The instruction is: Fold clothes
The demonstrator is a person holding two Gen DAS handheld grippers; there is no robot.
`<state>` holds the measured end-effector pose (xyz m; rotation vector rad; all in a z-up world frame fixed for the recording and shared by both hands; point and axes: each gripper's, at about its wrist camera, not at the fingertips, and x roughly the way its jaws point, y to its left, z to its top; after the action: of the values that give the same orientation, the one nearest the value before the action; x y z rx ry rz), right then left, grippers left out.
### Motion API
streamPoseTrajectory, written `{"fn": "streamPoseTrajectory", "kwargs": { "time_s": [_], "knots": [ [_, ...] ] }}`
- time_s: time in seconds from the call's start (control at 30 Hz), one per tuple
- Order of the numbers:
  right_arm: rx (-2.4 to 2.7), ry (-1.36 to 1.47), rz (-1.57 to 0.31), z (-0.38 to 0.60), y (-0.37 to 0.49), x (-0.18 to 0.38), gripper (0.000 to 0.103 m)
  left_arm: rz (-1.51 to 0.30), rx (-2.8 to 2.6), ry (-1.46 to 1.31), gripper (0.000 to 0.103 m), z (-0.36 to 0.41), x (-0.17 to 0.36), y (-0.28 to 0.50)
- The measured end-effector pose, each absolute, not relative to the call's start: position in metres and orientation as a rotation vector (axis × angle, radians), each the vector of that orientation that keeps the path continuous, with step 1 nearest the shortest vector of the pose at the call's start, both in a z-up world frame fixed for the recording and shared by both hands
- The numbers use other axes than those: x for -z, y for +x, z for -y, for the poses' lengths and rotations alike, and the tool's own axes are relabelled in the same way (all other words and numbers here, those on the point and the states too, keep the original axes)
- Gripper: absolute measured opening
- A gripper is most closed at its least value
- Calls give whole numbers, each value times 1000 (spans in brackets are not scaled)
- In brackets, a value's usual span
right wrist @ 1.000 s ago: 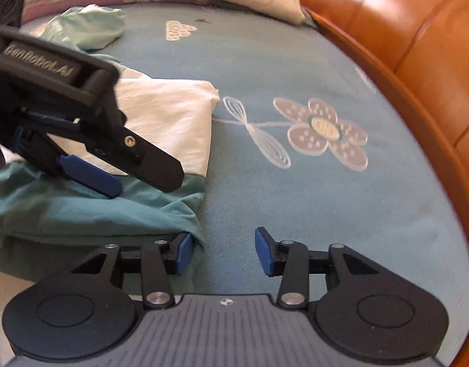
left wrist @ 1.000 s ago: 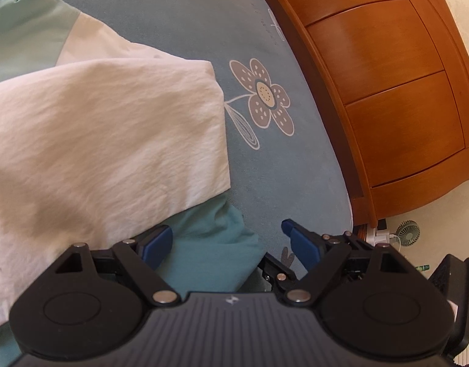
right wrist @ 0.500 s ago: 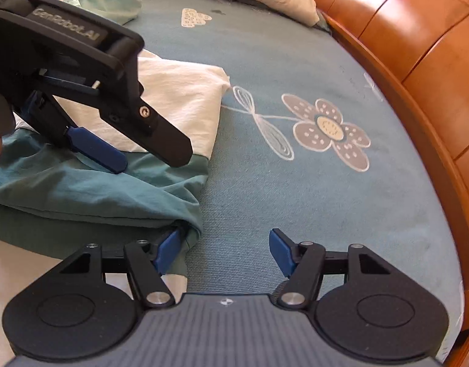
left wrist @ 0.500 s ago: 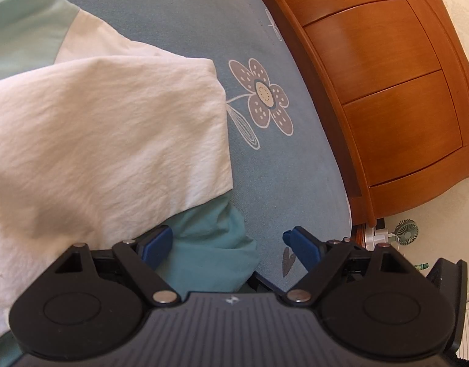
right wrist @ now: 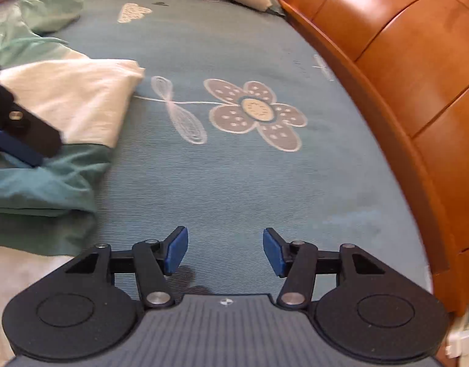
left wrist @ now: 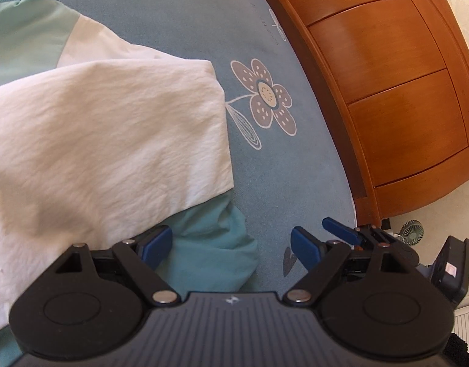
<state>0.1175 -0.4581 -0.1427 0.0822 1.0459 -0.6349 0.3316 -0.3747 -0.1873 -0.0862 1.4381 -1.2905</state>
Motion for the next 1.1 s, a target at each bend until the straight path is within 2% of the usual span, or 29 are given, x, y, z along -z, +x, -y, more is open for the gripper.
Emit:
{"fn": "streamPoseTrajectory", "kwargs": {
  "time_s": [0.1,0.27,0.37,0.47,0.5,0.53,0.7,0.8,0.97,1.07,1.1],
  "knots": [
    [502,249,-989,428,123,141,53,-1400,1295,-64,84,366,171,332],
    [392,348,-980,397,145,152,53,-1340,1232,7,84,327,150,337],
    [412,374,-1019,408,148,169,49,-1341,1171,27,84,305,153,340],
    [429,403,-1024,411,147,160,49,-1382,1116,-3,84,284,163,347],
    [442,385,-1033,411,147,155,51,-1390,1101,-12,84,278,165,349],
    [456,362,-1038,410,148,150,58,-1375,1098,-9,84,275,161,347],
    [431,355,-995,415,160,115,63,-1247,1063,32,84,238,128,340],
    [366,379,-961,412,186,104,69,-1199,968,74,85,205,126,348],
    [285,380,-985,385,234,121,69,-1137,776,89,84,150,144,375],
    [272,366,-1068,372,251,148,69,-1099,761,71,85,129,154,388],
    [279,359,-1105,369,253,158,70,-1100,761,76,82,126,159,391]
  ]
}}
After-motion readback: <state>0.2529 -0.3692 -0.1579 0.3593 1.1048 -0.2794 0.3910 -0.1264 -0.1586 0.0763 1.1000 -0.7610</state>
